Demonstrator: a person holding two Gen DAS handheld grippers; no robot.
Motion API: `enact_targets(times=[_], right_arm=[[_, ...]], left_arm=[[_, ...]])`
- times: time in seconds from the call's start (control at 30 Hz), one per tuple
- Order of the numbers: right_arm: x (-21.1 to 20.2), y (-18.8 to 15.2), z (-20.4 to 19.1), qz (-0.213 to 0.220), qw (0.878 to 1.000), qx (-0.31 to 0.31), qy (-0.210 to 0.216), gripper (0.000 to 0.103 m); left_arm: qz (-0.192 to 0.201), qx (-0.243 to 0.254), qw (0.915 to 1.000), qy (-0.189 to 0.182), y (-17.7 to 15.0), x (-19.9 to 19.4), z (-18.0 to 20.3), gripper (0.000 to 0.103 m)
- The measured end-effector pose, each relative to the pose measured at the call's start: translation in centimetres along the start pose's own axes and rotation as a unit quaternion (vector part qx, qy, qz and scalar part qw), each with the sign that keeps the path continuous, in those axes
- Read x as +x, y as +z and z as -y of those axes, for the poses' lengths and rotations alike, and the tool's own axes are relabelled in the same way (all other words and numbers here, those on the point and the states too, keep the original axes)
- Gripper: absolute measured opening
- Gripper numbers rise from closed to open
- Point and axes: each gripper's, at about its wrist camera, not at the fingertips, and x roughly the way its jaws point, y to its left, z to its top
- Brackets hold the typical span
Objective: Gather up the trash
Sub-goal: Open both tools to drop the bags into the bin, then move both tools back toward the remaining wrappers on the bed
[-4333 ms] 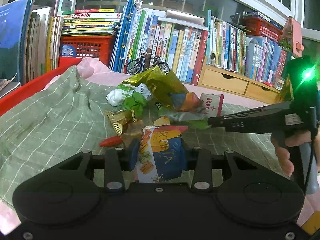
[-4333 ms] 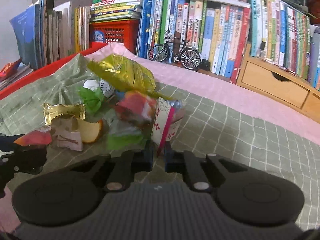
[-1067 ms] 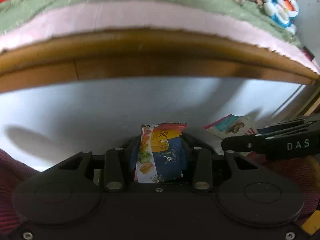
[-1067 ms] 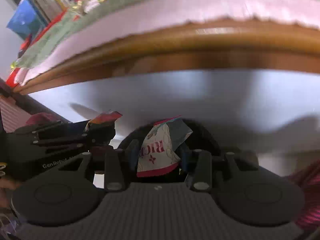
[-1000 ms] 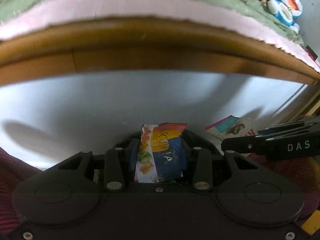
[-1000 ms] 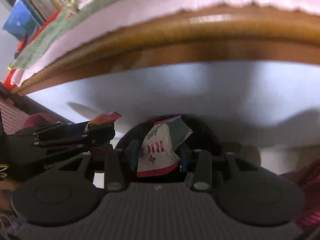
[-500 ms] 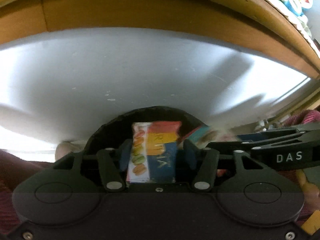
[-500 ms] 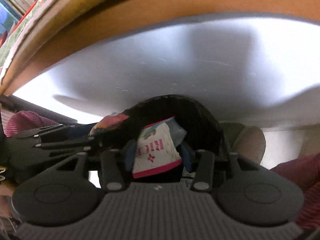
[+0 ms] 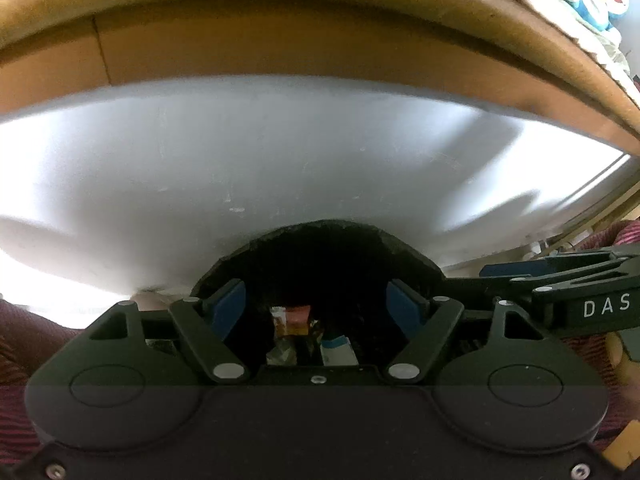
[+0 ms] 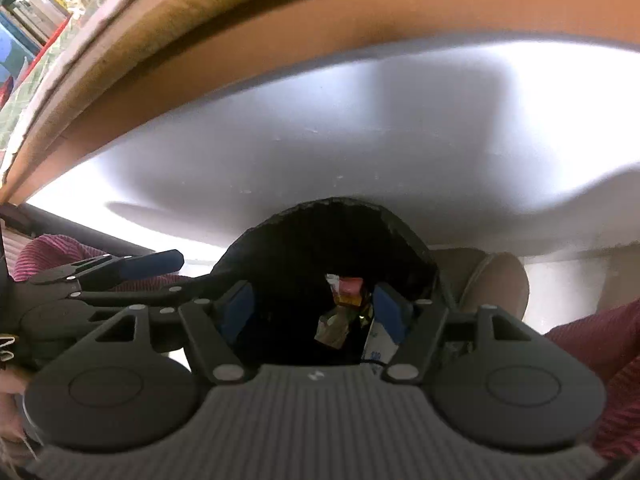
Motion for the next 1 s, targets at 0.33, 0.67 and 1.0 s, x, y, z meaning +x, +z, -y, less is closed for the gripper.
enact_targets(times=[0.33, 0.67, 1.0], right_arm=[[-7.4, -0.3, -2.4, 0.065, 0.99, -0.112, 0.063, 0.081], [-14.7, 3.5, -5.3, 0.218, 0.957, -0.176, 0.08, 0.083], [-13.4, 11.3, -9.4, 0.239, 0.957, -0.165, 0.0, 0.076]], left_arm=[[0.098, 0.044, 0.9942, 0.004, 0.4, -8.9, 0.6, 0.082], [0.234, 0.042, 0.9696, 0.055, 5.1, -16.8, -1.1, 0.082], [0.297, -0.019, 0.9495, 0.099, 12.7, -17.3, -5.0, 0.05]])
